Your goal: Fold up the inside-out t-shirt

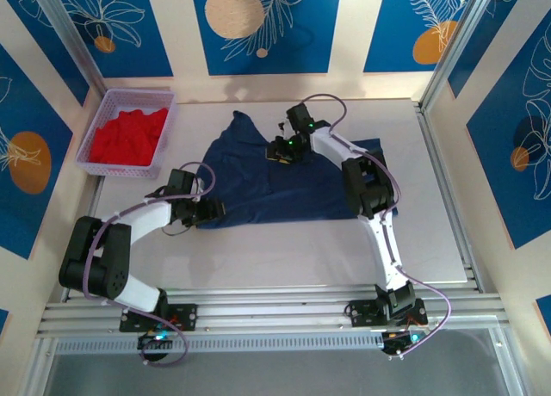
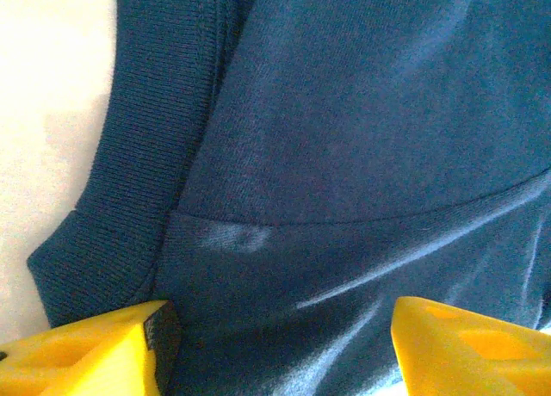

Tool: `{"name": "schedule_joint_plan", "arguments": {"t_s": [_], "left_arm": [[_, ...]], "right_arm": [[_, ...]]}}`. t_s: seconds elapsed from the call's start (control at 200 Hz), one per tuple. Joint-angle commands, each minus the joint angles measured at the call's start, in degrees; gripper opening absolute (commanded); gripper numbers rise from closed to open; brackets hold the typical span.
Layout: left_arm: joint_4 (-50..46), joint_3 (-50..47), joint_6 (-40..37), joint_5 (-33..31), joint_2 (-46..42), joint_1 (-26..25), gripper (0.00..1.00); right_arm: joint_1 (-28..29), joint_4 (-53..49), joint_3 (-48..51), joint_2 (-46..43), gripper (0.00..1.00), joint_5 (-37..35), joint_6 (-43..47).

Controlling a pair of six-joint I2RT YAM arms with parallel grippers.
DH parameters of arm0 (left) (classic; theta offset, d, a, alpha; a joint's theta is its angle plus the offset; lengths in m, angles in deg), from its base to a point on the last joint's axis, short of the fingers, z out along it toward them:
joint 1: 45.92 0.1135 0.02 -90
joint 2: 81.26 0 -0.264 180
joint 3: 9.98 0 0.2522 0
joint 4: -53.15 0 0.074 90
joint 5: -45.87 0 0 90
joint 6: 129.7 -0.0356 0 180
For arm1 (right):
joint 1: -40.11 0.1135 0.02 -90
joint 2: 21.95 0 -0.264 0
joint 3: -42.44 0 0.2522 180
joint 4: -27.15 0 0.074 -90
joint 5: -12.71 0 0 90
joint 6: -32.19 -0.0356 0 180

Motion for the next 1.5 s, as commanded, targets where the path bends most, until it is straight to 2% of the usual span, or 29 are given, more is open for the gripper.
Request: {"name": "schedule_joint_plan", "arguments": {"t_s": [0.0,0.185,0.29,0.405,0.58,0.775,0.99,1.2,1.365,1.495], "left_arm": [[-4.27,0.95,-1.07,-4.00,-1.20,0.30,0.69],[-5.18,3.52,-0.46,-8.32,-7.18,0.06,0.70],[-3.91,5.00,-0.04,-5.42,-7.90,-1.28,0.70],[-2.97,7.29,0.34,-1.73,-5.17,-4.69,0.70],[-2.63,9.37,1.21,0.78,1.08,-6.74,0.70],[-2.94,8.85,0.62,-0.55,5.54,-6.32,0.69],[-3.54,2.43,0.79,-1.10,3.38,-6.34,0.69],[-5.70,-5.31,3.71,-1.72,-5.90,-6.77,0.69],[-8.18,-1.43,2.51,-6.94,-11.98,-6.67,0.69],[-4.12,5.36,1.80,-3.90,-6.61,-5.66,0.68]], "right_arm": [[-1.46,-2.09,5.00,-9.36,0.41,1.12,2.94],[-4.24,-1.93,23.58,-23.95,0.41,-0.90,5.13],[-7.42,-2.39,35.01,-32.15,0.41,-3.36,4.67],[-13.33,-2.61,44.53,-38.45,0.41,-4.40,3.15],[-22.11,-2.71,50.62,-39.33,0.41,-6.18,0.65],[-25.66,-4.75,51.41,-35.30,0.39,-7.72,-0.03],[-27.01,-7.65,55.62,-35.92,0.37,-7.72,-0.19],[-26.23,-5.62,65.40,-43.05,0.36,-4.04,-3.98],[-21.77,-3.46,63.68,-50.66,0.38,-5.10,-4.04],[-14.21,2.63,60.34,-53.50,0.43,-6.52,-1.20]]}}
